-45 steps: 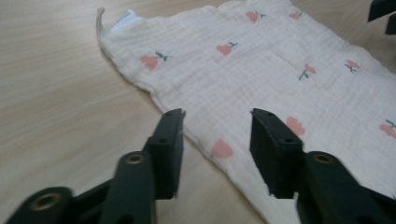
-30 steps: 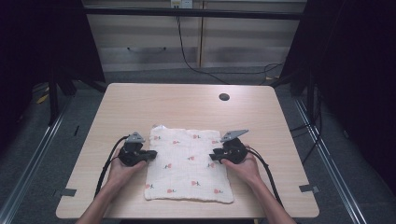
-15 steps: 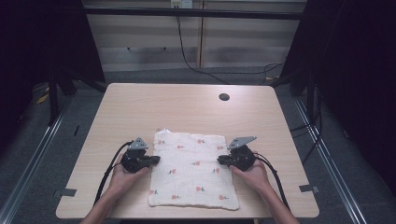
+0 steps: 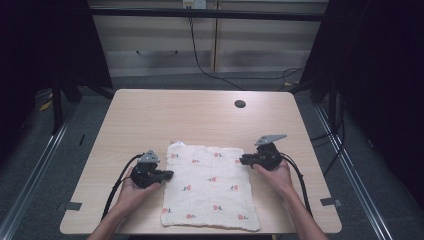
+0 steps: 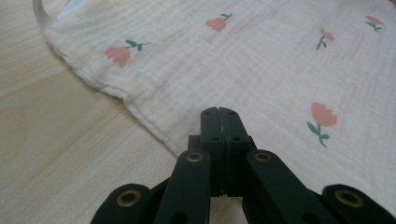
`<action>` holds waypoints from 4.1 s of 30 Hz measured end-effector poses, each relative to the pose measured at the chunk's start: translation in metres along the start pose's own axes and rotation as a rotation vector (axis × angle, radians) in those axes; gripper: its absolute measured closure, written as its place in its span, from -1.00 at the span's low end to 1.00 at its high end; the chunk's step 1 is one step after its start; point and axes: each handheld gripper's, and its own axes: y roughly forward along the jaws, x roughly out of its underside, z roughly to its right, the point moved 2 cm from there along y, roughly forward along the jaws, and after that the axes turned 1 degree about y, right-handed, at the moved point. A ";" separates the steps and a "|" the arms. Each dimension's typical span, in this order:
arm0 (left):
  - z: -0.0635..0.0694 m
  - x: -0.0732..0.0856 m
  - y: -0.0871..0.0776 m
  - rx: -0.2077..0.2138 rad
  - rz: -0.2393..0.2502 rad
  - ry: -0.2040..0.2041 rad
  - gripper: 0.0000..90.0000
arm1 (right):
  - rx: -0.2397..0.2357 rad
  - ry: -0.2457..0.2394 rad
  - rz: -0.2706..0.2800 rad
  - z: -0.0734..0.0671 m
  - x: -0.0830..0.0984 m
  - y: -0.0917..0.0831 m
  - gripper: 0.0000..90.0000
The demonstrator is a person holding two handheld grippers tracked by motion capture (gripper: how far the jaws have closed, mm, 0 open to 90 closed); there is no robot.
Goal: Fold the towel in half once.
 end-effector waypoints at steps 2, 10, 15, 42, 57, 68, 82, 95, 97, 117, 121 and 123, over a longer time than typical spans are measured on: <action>0.000 0.000 0.000 0.000 0.001 0.001 1.00 | 0.014 0.012 -0.002 0.006 -0.003 0.002 0.69; -0.002 0.001 0.000 0.012 0.011 -0.012 0.99 | 0.059 0.061 -0.012 0.032 -0.019 0.027 0.52; -0.004 0.002 0.000 0.032 0.020 -0.041 0.99 | 0.053 0.068 -0.017 0.034 -0.019 0.031 0.54; -0.070 -0.046 -0.009 -0.056 0.078 -0.144 0.61 | -0.003 0.068 -0.001 0.032 -0.015 0.034 0.94; -0.097 -0.047 0.024 -0.069 0.022 -0.199 0.43 | -0.007 0.064 0.011 0.032 -0.015 0.035 0.94; -0.078 -0.053 0.036 -0.099 0.006 -0.071 0.61 | 0.001 0.068 0.012 0.031 -0.015 0.035 0.94; -0.076 -0.051 0.036 -0.078 0.028 -0.104 0.89 | 0.002 0.085 -0.002 0.032 -0.018 0.037 0.94; -0.076 -0.069 0.005 -0.058 0.144 -0.125 0.90 | -0.052 0.119 0.094 0.031 -0.041 0.014 0.94; -0.075 -0.077 -0.001 -0.059 0.170 -0.118 0.90 | -0.052 0.119 0.115 0.031 -0.049 0.007 0.94; -0.076 -0.128 -0.047 -0.087 0.306 -0.063 0.90 | -0.046 0.091 0.245 0.036 -0.091 -0.032 0.94; -0.079 -0.138 -0.051 -0.095 0.321 -0.064 0.90 | -0.043 0.096 0.255 0.040 -0.101 -0.034 0.94; -0.078 -0.139 -0.054 -0.087 0.338 -0.063 0.90 | -0.045 0.095 0.277 0.040 -0.106 -0.037 0.94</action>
